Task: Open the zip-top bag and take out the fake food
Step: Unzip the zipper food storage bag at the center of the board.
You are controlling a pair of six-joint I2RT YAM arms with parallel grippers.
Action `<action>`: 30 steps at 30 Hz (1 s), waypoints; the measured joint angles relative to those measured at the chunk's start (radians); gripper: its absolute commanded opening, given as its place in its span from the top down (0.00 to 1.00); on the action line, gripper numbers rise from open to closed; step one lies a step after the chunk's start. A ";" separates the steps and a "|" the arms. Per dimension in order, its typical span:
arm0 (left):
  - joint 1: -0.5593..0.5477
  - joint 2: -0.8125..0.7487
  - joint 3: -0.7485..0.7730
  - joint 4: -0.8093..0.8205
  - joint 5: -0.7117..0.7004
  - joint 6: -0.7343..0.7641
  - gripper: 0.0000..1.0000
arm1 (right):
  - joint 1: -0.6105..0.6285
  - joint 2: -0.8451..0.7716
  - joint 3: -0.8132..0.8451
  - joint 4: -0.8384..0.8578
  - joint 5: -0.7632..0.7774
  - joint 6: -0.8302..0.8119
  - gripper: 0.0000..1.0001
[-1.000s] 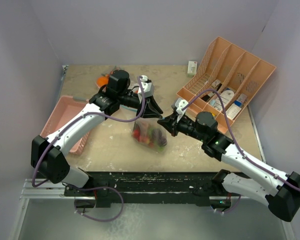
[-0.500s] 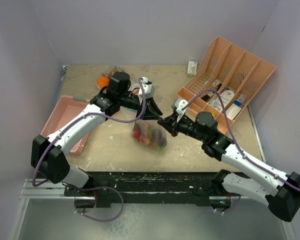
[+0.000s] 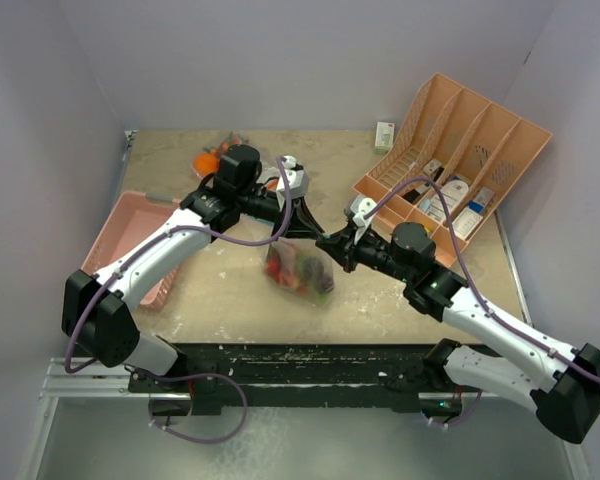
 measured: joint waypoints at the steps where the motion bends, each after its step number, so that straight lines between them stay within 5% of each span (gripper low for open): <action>1: 0.000 0.000 0.000 0.000 0.000 0.000 1.00 | 0.000 -0.002 0.000 0.000 0.001 0.000 1.00; 30: 0.086 -0.207 -0.232 0.138 -0.157 -0.121 1.00 | -0.063 -0.095 0.000 -0.051 0.041 0.026 1.00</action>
